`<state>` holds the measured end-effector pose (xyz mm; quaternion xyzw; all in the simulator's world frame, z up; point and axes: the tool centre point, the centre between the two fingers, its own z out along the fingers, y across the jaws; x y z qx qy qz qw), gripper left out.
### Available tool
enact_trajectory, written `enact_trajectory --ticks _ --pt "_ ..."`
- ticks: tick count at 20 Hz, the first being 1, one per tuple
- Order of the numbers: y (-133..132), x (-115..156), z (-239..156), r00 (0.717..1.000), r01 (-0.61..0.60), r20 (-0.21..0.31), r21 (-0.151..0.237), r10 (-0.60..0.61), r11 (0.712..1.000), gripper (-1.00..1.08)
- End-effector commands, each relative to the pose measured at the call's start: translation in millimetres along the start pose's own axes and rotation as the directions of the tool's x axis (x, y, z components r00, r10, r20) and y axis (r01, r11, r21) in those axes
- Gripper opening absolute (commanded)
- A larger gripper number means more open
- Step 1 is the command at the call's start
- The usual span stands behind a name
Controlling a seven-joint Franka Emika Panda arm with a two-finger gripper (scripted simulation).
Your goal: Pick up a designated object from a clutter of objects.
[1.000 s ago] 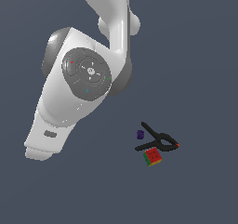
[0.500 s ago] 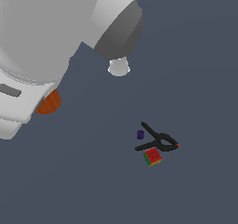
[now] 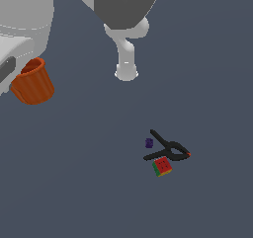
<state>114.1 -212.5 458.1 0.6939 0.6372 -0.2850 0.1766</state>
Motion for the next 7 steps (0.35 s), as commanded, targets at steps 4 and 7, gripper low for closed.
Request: enact_trajectory --ticks 4,7 --pt "-1.1 -8.0 -9.6 1.0 -0.001 0.002 0.0 0.001 1.0 -1.0" --pt "-1.2 -8.9 -10.6 1.0 -0.001 0.002 0.0 0.001 1.0 -1.0"
